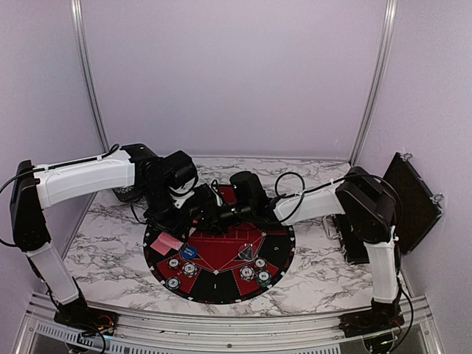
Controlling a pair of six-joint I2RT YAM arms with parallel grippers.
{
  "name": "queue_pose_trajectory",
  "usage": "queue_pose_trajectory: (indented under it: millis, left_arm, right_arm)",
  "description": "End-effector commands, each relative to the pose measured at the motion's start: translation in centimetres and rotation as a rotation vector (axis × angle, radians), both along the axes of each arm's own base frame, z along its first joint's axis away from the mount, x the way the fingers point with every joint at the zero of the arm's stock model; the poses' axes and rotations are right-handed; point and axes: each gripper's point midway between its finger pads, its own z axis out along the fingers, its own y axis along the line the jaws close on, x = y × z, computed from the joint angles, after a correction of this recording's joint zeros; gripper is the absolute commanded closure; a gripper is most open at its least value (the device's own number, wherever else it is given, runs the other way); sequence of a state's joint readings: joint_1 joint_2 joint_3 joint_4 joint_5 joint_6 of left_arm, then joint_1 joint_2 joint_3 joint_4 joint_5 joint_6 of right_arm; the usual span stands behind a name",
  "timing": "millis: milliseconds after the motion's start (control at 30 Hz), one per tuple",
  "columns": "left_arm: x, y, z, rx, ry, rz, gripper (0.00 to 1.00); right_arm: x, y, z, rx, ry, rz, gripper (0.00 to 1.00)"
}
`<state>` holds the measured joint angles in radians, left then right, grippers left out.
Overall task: Distribute texas hold em gaming equipment
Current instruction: Pick up the poker card from the face-down deck piles.
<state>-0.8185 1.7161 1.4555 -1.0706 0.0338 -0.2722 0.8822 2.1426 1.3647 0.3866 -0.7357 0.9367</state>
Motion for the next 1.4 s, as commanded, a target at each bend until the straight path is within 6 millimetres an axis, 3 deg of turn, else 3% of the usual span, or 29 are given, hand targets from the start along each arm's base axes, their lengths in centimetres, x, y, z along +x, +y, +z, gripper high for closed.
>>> queue_pose_trajectory:
  millis: [0, 667, 1000, 1367]
  left_arm:
    - [-0.2, -0.1, 1.1, -0.018, -0.017, -0.016, 0.47]
    - [-0.2, 0.0, 1.0, -0.015, -0.017, -0.016, 0.47]
    - [-0.2, -0.1, 1.0, -0.015, -0.014, -0.017, 0.47]
    - [-0.2, -0.1, 1.0, -0.017, -0.016, -0.017, 0.47]
  right_arm:
    - [1.0, -0.3, 0.8, 0.004, -0.026, -0.026, 0.57]
    - [1.2, -0.7, 1.3, 0.012, -0.036, -0.036, 0.57]
    - [0.2, 0.3, 2.4, 0.037, -0.052, 0.004, 0.43]
    - [-0.8, 1.3, 0.9, 0.019, -0.031, 0.031, 0.44]
